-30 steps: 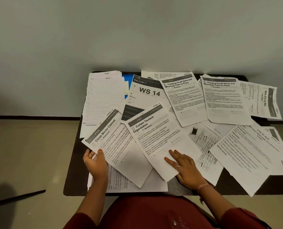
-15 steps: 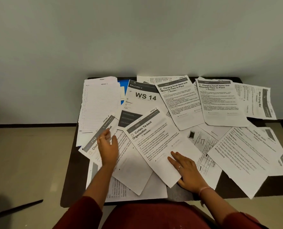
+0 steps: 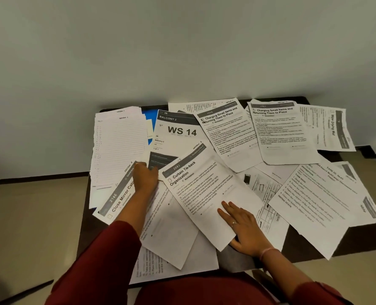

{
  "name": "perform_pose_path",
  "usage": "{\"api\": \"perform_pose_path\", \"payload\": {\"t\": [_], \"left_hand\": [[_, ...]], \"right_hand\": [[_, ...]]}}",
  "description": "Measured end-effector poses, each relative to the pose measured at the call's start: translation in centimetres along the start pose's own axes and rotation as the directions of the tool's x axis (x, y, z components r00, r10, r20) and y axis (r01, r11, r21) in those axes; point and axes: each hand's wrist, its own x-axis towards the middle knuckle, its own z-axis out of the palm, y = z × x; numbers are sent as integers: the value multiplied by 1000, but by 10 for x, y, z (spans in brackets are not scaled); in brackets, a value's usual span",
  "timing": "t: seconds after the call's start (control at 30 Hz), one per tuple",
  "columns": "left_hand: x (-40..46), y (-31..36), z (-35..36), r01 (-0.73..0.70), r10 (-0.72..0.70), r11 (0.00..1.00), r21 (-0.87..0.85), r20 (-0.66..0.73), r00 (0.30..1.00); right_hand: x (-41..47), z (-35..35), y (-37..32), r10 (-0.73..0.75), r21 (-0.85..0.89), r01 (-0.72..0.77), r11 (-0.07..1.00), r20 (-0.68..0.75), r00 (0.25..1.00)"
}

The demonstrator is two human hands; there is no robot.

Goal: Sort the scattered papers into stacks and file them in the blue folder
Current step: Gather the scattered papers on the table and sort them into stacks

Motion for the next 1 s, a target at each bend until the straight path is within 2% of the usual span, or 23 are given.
{"api": "perform_pose_path", "payload": {"t": [0.1, 0.2, 0.33, 0.47, 0.63, 0.8, 1.0], "left_hand": [[0, 3, -2, -78, 78, 997, 24, -28, 997], [-2, 11, -14, -187, 195, 980, 70, -128, 973], [-2, 23, -39, -298, 292, 954, 20, -278, 915], [6, 27, -64, -310, 243, 944, -114, -399, 884], [15, 21, -88, -309, 134, 910, -276, -509, 850], [3, 15, -99, -242, -14, 808, -538, -428, 904], [-42, 2, -84, -168, -19, 708, -686, -256, 967]], "right_hand": [[0, 0, 1, -7, 12, 6, 1000, 10, 1000], [-1, -1, 3, -25, 10, 24, 1000, 39, 999], [-2, -10, 1, -58, -28, 61, 998, 107, 993], [-2, -16, -1, -73, -26, 77, 997, 131, 989], [-2, -17, -3, -40, 5, 40, 999, 47, 998], [0, -14, -9, 4, 4, -4, 1000, -33, 999], [4, -9, -13, 78, 88, -67, 994, -120, 990]]}}
